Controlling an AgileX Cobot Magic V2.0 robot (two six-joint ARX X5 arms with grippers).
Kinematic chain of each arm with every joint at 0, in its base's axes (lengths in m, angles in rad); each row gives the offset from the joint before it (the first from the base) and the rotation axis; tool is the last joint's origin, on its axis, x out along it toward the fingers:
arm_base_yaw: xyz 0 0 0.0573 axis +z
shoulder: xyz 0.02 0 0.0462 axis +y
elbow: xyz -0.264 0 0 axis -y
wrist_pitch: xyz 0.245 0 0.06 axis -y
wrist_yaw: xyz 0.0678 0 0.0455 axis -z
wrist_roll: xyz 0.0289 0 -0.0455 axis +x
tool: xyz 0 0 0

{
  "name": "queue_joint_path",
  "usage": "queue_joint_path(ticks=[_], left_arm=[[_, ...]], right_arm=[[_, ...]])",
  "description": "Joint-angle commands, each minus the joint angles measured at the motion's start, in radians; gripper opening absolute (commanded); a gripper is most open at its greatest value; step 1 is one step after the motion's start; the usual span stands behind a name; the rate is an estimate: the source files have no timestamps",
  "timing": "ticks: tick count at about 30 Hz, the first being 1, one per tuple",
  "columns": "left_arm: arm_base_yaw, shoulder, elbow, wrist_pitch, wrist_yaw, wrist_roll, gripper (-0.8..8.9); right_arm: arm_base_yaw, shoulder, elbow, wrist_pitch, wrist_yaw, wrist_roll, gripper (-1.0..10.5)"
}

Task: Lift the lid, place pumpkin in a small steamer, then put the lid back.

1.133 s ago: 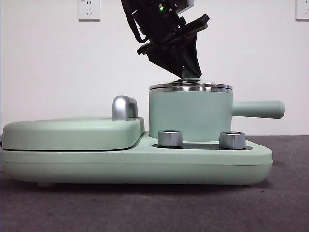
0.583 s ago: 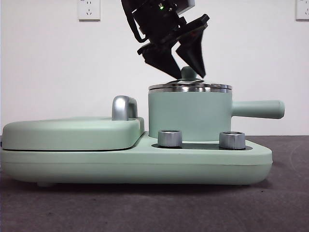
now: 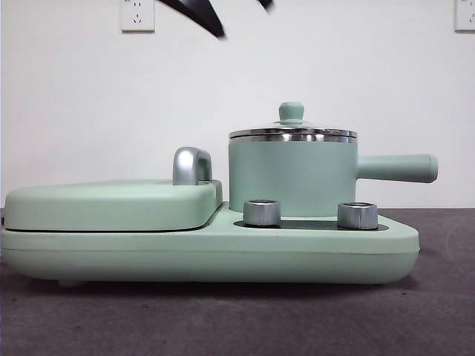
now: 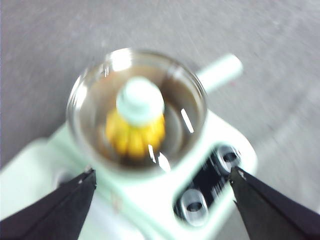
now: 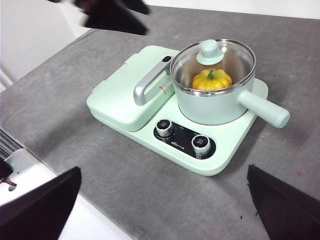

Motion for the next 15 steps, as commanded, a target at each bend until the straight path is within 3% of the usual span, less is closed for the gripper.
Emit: queue_joint_path(ticks=[1, 7, 15], left_arm=[[-0.005, -0.047, -0.013, -0.049, 0.0, -0.008, 4.37], [-0.005, -0.303, -0.301, -0.037, 0.003, -0.05, 4.36], [-0.007, -0.675, -0.704, 0.118, 0.003, -0.256, 4.36]], right_arm=[[0.006, 0.002, 0.006, 0.01, 0.0, 0.01, 5.3], [0.006, 0.002, -0.001, -0.005, -0.007, 0.01, 5.3], [0.006, 0.002, -0.001, -0.006, -0.003, 0.007, 5.3]])
